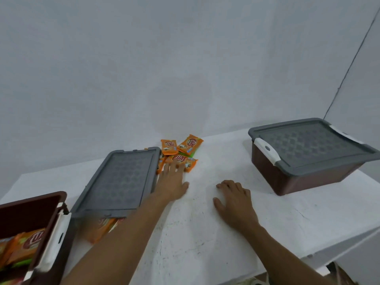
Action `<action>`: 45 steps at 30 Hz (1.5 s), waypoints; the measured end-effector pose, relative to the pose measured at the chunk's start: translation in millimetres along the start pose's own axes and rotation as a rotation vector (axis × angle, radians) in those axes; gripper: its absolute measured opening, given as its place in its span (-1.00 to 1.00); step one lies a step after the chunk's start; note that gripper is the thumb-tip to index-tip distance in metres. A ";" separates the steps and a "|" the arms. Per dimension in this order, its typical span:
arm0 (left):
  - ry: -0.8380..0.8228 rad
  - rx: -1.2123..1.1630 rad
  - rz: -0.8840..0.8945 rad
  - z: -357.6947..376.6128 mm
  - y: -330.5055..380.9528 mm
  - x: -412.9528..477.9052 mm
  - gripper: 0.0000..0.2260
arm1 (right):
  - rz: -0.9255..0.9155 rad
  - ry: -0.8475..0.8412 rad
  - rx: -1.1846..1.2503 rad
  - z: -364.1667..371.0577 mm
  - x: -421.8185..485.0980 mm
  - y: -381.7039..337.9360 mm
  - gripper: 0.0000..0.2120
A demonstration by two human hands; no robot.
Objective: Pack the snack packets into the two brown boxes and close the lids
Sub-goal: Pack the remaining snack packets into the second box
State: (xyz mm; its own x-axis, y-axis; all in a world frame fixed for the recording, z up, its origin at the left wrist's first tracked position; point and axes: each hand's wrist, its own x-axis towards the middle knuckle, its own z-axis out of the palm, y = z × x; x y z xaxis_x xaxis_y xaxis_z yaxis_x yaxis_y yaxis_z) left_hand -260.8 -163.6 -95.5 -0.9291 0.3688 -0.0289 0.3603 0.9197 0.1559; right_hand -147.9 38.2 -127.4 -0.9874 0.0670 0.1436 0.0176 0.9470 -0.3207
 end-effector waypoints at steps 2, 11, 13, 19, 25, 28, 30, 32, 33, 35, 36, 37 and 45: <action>-0.022 -0.017 -0.010 4.4 2.3 15.4 -0.36 | 0.005 -0.007 0.004 0.4 2.3 2.5 -0.54; 0.166 -0.701 0.079 3.9 3.7 25.3 -0.75 | 0.043 -0.090 0.036 -5.2 4.5 -3.2 -0.43; 0.159 -0.742 0.082 -2.2 10.1 30.9 -0.70 | 0.008 -0.136 -0.019 -5.5 5.5 -4.1 -0.41; 0.269 -0.389 0.071 -4.8 11.8 66.8 -0.61 | -0.016 -0.132 -0.049 -7.6 3.2 -8.0 -0.27; 0.017 -0.105 -0.127 -19.2 5.6 105.7 -0.33 | -0.050 -0.181 -0.046 -7.2 4.0 -6.8 -0.38; -0.088 -0.052 -0.143 -11.5 2.7 113.0 -0.30 | -0.044 -0.180 -0.044 -7.1 6.0 -6.7 -0.41; -0.038 -0.031 -0.129 -5.0 5.1 111.9 -0.34 | -0.030 -0.176 -0.025 -8.3 6.7 -7.5 -0.34; 0.021 -0.028 -0.097 3.0 10.3 107.2 -0.41 | -0.035 -0.162 -0.022 -7.8 6.9 -7.3 -0.30; 0.040 -0.048 -0.084 6.8 13.9 103.3 -0.44 | -0.031 -0.162 -0.026 -6.8 7.3 -6.5 -0.30; 0.076 -0.088 -0.072 13.2 21.0 92.2 -0.47 | -0.021 -0.174 -0.060 -4.2 9.1 -5.5 -0.40; 0.094 -0.099 -0.071 15.7 23.9 85.4 -0.47 | -0.023 -0.174 -0.076 -2.5 9.7 -5.1 -0.44; 0.107 -0.106 -0.066 17.3 27.0 78.3 -0.48 | -0.029 -0.167 -0.082 -2.0 9.2 -5.0 -0.45; 0.192 -0.157 -0.022 26.0 44.3 19.9 -0.54 | -0.068 0.002 -0.061 -1.4 1.6 -4.5 -0.54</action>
State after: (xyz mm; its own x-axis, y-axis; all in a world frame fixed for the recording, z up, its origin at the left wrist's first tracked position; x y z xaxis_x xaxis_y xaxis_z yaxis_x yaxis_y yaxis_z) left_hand -261.1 -112.1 -114.8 -0.9407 0.3031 0.1520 0.3366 0.8893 0.3096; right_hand -149.3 34.5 -124.5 -0.9862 0.0028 0.1654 -0.0396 0.9667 -0.2529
